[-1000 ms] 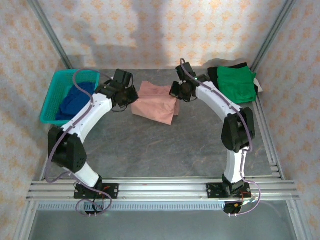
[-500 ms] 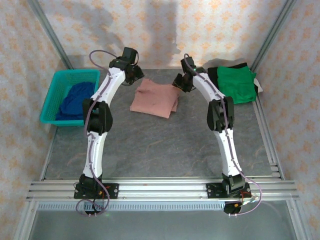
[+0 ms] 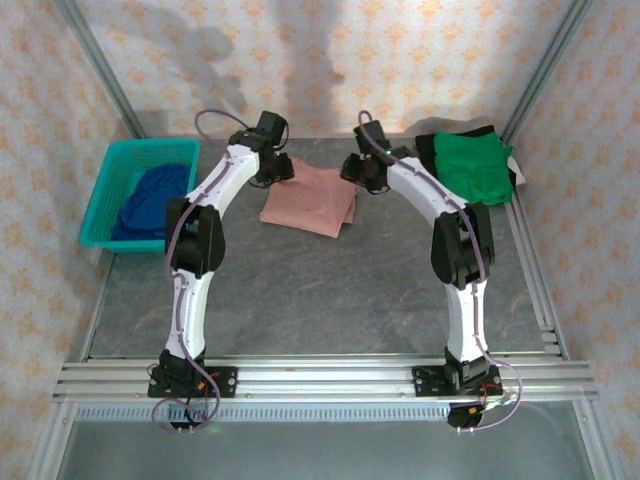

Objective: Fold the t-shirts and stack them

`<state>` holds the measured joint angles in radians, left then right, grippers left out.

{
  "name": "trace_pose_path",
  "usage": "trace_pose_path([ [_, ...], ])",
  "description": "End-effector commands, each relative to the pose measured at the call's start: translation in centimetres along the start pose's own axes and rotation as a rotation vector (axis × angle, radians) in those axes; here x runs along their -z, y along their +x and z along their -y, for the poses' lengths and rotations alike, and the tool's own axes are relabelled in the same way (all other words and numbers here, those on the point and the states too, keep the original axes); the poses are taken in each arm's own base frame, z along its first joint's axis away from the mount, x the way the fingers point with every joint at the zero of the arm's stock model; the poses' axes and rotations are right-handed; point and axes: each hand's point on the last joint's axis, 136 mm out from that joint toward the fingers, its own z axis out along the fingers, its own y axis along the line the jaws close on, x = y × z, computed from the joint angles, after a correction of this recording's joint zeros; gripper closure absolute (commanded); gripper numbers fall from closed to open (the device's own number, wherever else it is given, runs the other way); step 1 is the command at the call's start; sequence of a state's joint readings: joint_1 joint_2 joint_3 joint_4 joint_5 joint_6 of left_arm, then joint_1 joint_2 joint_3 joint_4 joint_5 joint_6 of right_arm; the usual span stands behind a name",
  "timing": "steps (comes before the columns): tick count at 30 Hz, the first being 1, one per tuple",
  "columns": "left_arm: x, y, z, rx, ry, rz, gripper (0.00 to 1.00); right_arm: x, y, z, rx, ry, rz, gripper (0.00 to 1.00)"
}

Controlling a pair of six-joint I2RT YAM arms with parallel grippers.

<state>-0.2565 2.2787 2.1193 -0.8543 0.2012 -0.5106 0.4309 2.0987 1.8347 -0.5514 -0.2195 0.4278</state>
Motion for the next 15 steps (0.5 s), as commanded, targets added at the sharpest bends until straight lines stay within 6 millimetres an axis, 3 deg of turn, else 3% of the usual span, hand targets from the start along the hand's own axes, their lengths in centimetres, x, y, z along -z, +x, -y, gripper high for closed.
trace_pose_path([
  [1, -3.3, -0.5, 0.6, -0.019, 0.035, -0.026, 0.71, -2.8, 1.5, -2.3, 0.025, -0.077, -0.007, 0.63],
  [4, -6.0, -0.9, 0.9, -0.024, 0.038, -0.052, 0.71, -5.6, 2.5, -1.2, 0.025, -0.028, -0.055, 0.7],
  [8, -8.4, -2.9, 1.5, -0.019, 0.066, -0.012, 0.71, -8.6, 4.2, 0.1, 0.052, 0.015, -0.118, 0.73],
  [12, -9.2, -5.9, 0.6, -0.005, 0.045, 0.099, 0.66, -9.4, 5.4, 2.6, 0.054, 0.086, -0.145, 0.76],
  [15, -9.0, -7.7, -0.8, 0.013, 0.008, 0.163, 0.54, -9.3, 6.2, 3.6, 0.07, 0.087, -0.154, 0.77],
])
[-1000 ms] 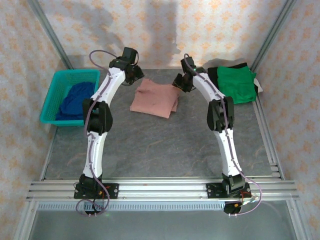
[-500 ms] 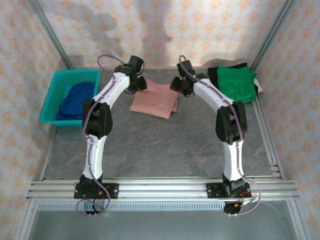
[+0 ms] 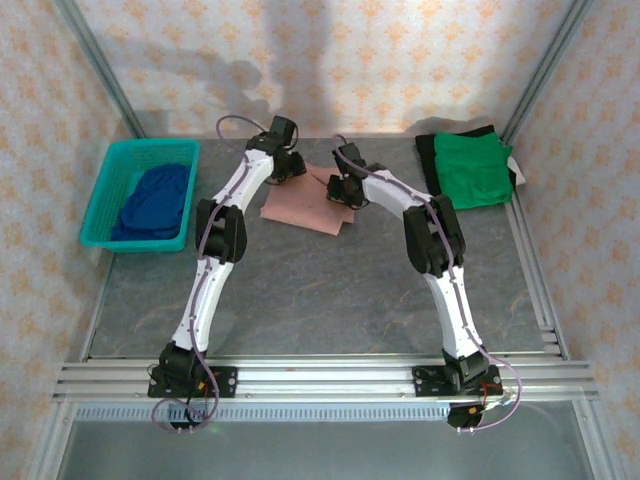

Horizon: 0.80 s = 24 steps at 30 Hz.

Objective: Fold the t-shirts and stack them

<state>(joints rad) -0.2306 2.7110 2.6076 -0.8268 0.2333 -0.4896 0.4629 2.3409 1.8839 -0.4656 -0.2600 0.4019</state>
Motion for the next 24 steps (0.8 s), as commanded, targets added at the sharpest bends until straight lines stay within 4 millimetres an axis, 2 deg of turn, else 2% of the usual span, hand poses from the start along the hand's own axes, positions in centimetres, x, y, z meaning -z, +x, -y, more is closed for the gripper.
trace_pose_path([
  [1, 0.8, -3.7, -2.4, 0.017, -0.062, 0.117, 0.5, 0.0, 1.6, 2.7, 0.028, 0.067, -0.035, 0.76],
  [2, 1.2, -4.1, -2.6, 0.025, -0.06, 0.129, 0.46, 0.1, 1.8, 2.8, 0.039, 0.07, -0.041, 0.76],
  [5, 2.9, -4.8, -2.4, 0.022, -0.064, 0.143, 0.44, 1.7, 1.0, 2.3, 0.054, 0.066, -0.024, 0.74],
  [8, 5.9, -5.2, -2.1, 0.004, -0.094, 0.163, 0.41, 3.4, -1.2, 0.8, 0.058, 0.037, 0.041, 0.76],
  [11, 9.2, -4.3, -1.4, -0.015, -0.118, 0.178, 0.4, 3.1, -3.7, -0.3, 0.057, 0.011, 0.108, 0.8],
  [14, 10.9, -1.0, 0.0, -0.065, -0.098, 0.171, 0.4, 1.7, -5.3, 0.1, 0.002, 0.004, 0.106, 0.84],
  [16, 11.3, 2.1, 0.1, -0.104, -0.109, 0.157, 0.4, 1.1, -6.5, 1.1, -0.055, 0.035, 0.127, 0.84],
  [19, 10.1, 6.9, -0.7, -0.101, -0.085, 0.08, 0.4, 0.3, -7.4, 3.5, -0.163, 0.09, 0.122, 0.84],
  [21, 8.9, 10.2, -1.8, -0.097, -0.082, 0.035, 0.42, -0.3, -7.6, 4.2, -0.203, 0.085, 0.113, 0.84],
  [24, 7.6, 13.6, -3.2, -0.095, -0.112, -0.027, 0.46, -0.8, -7.7, 5.0, -0.199, 0.115, 0.112, 0.84],
])
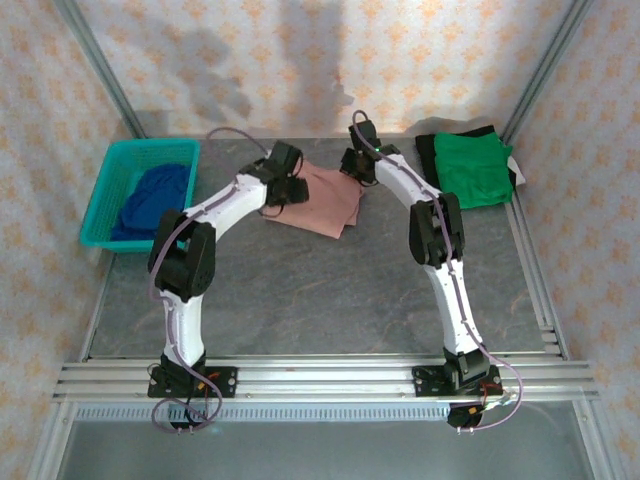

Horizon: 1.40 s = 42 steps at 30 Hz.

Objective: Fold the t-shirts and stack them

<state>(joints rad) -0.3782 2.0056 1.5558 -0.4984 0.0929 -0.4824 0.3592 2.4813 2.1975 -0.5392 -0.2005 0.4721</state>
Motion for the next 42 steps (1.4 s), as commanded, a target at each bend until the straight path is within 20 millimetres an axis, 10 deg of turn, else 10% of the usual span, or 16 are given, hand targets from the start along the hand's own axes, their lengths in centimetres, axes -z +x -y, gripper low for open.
trace_pose_path([
  [1, -3.3, 4.1, -2.5, 0.033, -0.051, -0.076, 0.48, -1.2, 1.0, 2.5, -0.045, 0.098, -0.04, 0.84],
  [6, -3.7, 8.2, -1.4, -0.013, -0.041, -0.135, 0.54, 0.5, -1.1, 2.3, -0.035, 0.088, -0.001, 0.8],
  [15, 2.0, 13.6, 4.2, 0.003, 0.126, -0.155, 0.61, 11.9, -3.8, 0.2, 0.062, 0.037, 0.136, 0.69],
  [20, 6.4, 12.0, 5.7, 0.062, 0.191, -0.106, 0.52, 14.3, 1.8, -0.8, 0.069, -0.112, 0.095, 0.66],
  [25, 8.6, 6.5, 2.5, 0.089, 0.089, -0.053, 0.5, 14.0, 9.3, -1.3, -0.02, -0.16, 0.017, 0.71],
  [31, 2.9, -0.5, -1.6, 0.068, -0.065, -0.033, 0.45, 11.4, 14.1, -1.8, -0.087, -0.21, -0.036, 0.74],
  [38, -7.2, -2.5, -2.2, 0.023, -0.075, -0.189, 0.43, 8.3, 16.9, 3.4, -0.019, 0.019, -0.095, 0.78],
  [42, -9.4, -3.5, -3.6, 0.054, -0.083, -0.191, 0.67, 7.7, 18.2, 6.9, 0.01, 0.118, -0.15, 0.78],
])
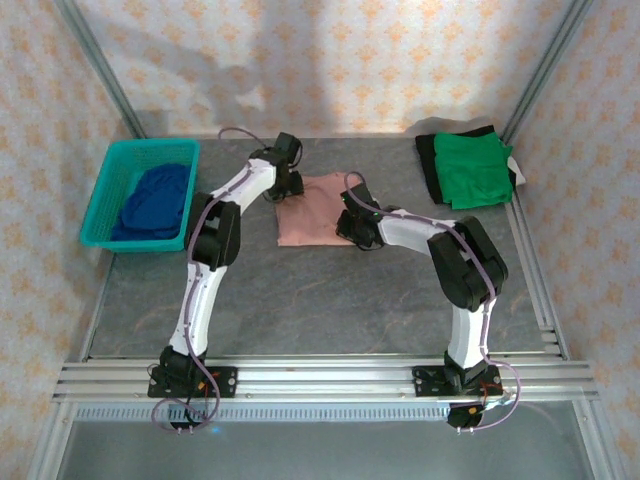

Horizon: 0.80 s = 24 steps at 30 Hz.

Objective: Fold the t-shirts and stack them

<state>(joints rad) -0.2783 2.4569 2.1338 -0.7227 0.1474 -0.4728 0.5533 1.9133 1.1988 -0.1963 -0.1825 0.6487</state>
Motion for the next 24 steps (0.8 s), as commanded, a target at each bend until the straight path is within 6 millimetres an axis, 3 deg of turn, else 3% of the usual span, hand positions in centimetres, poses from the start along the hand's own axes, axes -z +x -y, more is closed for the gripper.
trace_pose_path([
  [1, -1.0, 1.2, -2.1, -0.016, -0.038, -0.09, 0.73, -0.7, 0.7, 4.7, 0.025, 0.144, -0.035, 0.79],
  [3, -0.9, 0.4, -2.5, -0.007, -0.037, -0.07, 0.79, -0.8, 1.0, 5.9, 0.032, 0.165, -0.052, 0.8],
  [6, -0.1, -0.8, -2.9, -0.004, -0.047, -0.047, 0.77, -0.6, 1.5, 7.0, 0.061, 0.192, -0.076, 0.81],
  [10, 1.3, -1.8, -3.2, -0.002, -0.057, -0.026, 0.66, 1.2, 1.2, 5.1, 0.125, 0.133, -0.103, 0.77],
  [12, 2.6, -1.8, -3.1, -0.006, -0.053, -0.017, 0.64, 3.4, -0.6, 3.4, 0.171, 0.102, -0.061, 0.68],
  [15, 5.1, -1.3, -3.4, 0.0, -0.04, 0.005, 0.54, 6.2, -3.9, 1.2, 0.264, 0.092, 0.036, 0.44],
  [17, 6.9, -0.4, -3.5, 0.006, -0.015, 0.021, 0.48, 7.0, -6.1, -0.4, 0.348, 0.091, 0.07, 0.35],
  [19, 8.5, 1.2, -3.8, 0.019, 0.006, 0.027, 0.45, 6.3, -8.1, -2.0, 0.429, 0.075, 0.079, 0.3],
  [24, 11.1, 8.2, -2.6, 0.022, 0.071, 0.012, 0.43, 1.3, -12.3, -5.2, 0.505, 0.007, -0.006, 0.28],
])
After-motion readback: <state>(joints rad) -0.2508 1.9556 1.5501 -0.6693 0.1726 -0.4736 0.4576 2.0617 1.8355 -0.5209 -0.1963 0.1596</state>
